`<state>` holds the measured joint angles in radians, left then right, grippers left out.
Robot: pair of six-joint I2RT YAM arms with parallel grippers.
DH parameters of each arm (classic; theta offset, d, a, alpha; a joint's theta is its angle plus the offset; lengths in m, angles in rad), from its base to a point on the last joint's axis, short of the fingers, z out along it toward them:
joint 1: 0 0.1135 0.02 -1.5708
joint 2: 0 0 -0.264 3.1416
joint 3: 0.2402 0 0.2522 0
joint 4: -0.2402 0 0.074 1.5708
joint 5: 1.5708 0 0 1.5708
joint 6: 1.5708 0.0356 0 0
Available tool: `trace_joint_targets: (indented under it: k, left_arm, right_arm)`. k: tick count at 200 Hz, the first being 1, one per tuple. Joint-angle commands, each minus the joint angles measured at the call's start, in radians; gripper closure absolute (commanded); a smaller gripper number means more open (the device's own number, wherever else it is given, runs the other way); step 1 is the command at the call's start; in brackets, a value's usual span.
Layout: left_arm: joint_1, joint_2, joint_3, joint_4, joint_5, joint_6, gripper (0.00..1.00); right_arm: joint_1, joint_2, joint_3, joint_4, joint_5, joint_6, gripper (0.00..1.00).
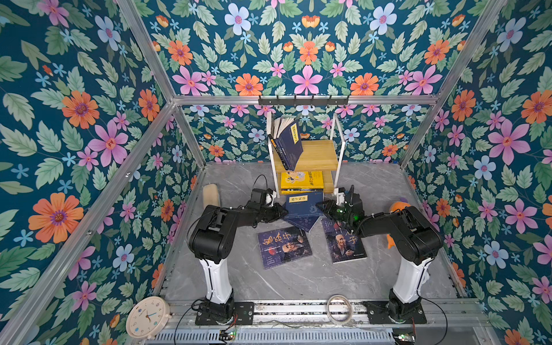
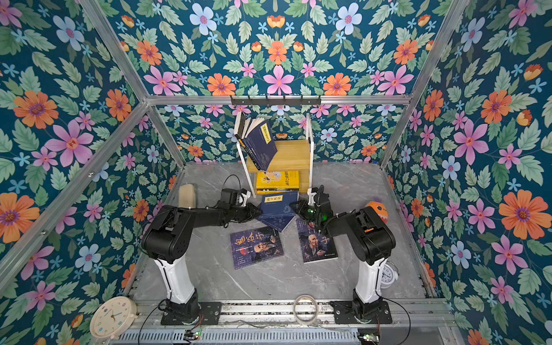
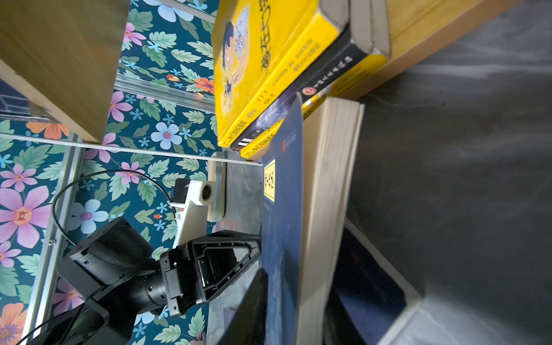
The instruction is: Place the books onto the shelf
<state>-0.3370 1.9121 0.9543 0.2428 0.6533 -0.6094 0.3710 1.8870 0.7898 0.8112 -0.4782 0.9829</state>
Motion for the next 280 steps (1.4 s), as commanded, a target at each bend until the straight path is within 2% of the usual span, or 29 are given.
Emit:
trace_joint_targets:
  k: [1, 15, 27, 47, 81, 117, 156, 199, 229, 280]
  left_arm:
    - [-0.004, -0.006, -0.006, -0.054, 0.002, 0.016, 0.74]
    - [-0.004, -0.014, -0.012, -0.057, 0.0, 0.014, 0.72]
    - [-0.004, -0.03, -0.021, -0.057, -0.004, 0.013, 0.65]
    - [-0.005, -0.078, -0.033, -0.064, -0.013, 0.02, 0.49]
    - [-0.002, -0.193, -0.072, -0.071, -0.037, 0.051, 0.29]
    - [0.0, -0.296, -0.1, -0.048, -0.021, 0.109, 0.17]
    - [0.016, -0.373, -0.112, -0.011, 0.053, 0.229, 0.01]
    - [0.097, -0.43, -0.132, 0.061, 0.204, 0.206, 0.01]
    - [0.157, -0.478, -0.146, 0.107, 0.312, 0.205, 0.01]
    - [0.224, -0.55, -0.206, 0.269, 0.413, 0.056, 0.05]
  right_arm:
    - [0.007, -0.022, -0.009, 0.066, -0.017, -0.008, 0.84]
    - [0.009, -0.035, -0.026, 0.079, -0.014, 0.002, 0.93]
    - [0.01, -0.049, -0.049, 0.095, -0.012, 0.012, 1.0]
    - [0.014, -0.093, -0.099, 0.108, 0.003, 0.023, 1.0]
    - [0.018, -0.208, -0.193, 0.104, 0.025, 0.035, 1.0]
    - [0.021, -0.404, -0.275, 0.029, 0.057, 0.033, 1.0]
    - [0.038, -0.577, -0.299, -0.062, 0.049, -0.002, 1.0]
    - [0.04, -0.664, -0.31, -0.039, 0.017, -0.001, 1.0]
    - [0.042, -0.661, -0.309, 0.019, -0.001, 0.013, 1.0]
    - [0.075, -0.581, -0.246, 0.143, -0.024, 0.039, 1.0]
